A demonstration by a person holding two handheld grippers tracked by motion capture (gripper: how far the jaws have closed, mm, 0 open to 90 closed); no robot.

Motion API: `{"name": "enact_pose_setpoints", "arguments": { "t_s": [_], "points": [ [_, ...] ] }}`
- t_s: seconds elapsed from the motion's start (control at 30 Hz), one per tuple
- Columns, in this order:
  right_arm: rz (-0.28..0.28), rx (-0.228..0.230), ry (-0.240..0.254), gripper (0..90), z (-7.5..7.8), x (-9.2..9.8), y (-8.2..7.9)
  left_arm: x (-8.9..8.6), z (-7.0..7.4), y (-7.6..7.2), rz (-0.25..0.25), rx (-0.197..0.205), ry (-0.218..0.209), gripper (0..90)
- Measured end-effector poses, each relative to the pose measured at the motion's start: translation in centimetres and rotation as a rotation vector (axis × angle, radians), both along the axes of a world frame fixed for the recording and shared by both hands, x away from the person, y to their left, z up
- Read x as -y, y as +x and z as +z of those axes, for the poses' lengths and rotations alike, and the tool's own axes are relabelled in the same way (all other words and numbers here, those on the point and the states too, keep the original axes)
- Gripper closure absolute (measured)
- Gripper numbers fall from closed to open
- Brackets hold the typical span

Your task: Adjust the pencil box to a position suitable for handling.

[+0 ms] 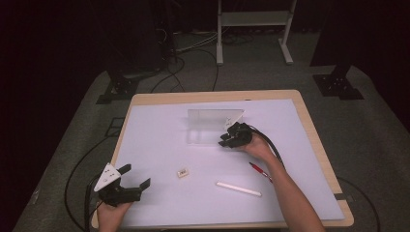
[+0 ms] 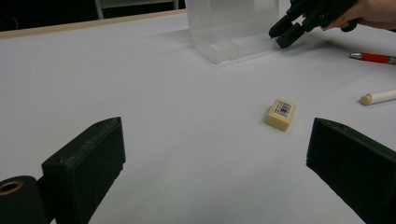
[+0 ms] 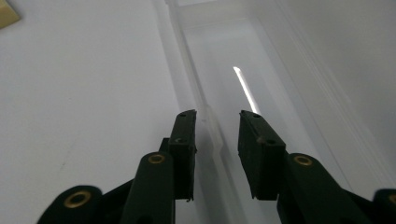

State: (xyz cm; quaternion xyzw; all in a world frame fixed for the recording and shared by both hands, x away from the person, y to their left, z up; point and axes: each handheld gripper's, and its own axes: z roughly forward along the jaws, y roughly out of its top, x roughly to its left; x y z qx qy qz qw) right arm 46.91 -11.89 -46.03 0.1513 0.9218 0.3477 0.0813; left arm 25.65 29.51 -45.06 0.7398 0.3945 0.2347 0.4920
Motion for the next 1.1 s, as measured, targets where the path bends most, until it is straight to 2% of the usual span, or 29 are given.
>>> {"name": "enact_pose_setpoints", "arguments": {
  "t_s": [0.3,0.43,0.6,0.83,0.93,1.0,1.1],
  "points": [
    [0.031,-0.003,0.010,80.6,-0.1,0.2,0.2,0.0,0.1,-0.1,0.006,0.004,-0.007,4.0],
    [0.042,0.000,0.021,82.9,-0.1,0.1,0.1,0.0,0.1,-0.1,0.002,-0.001,-0.031,4.0],
    [0.061,0.016,0.031,85.5,0.1,0.0,-0.1,0.0,0.1,-0.1,0.000,0.004,-0.035,4.0],
    [0.076,0.054,0.006,86.4,0.3,-0.2,-0.3,0.0,0.1,-0.1,-0.001,0.000,-0.046,4.0],
    [0.078,0.073,0.023,86.4,0.8,-0.1,-0.5,-0.1,0.1,-0.1,-0.001,0.001,-0.049,4.0],
    [0.086,0.085,0.016,86.5,1.3,-0.1,-0.9,-0.1,0.1,-0.1,0.000,-0.001,-0.052,4.0],
    [0.092,0.075,0.037,86.5,2.0,0.2,-1.3,-0.2,0.1,-0.1,0.002,0.000,-0.057,4.0]
  ]
}}
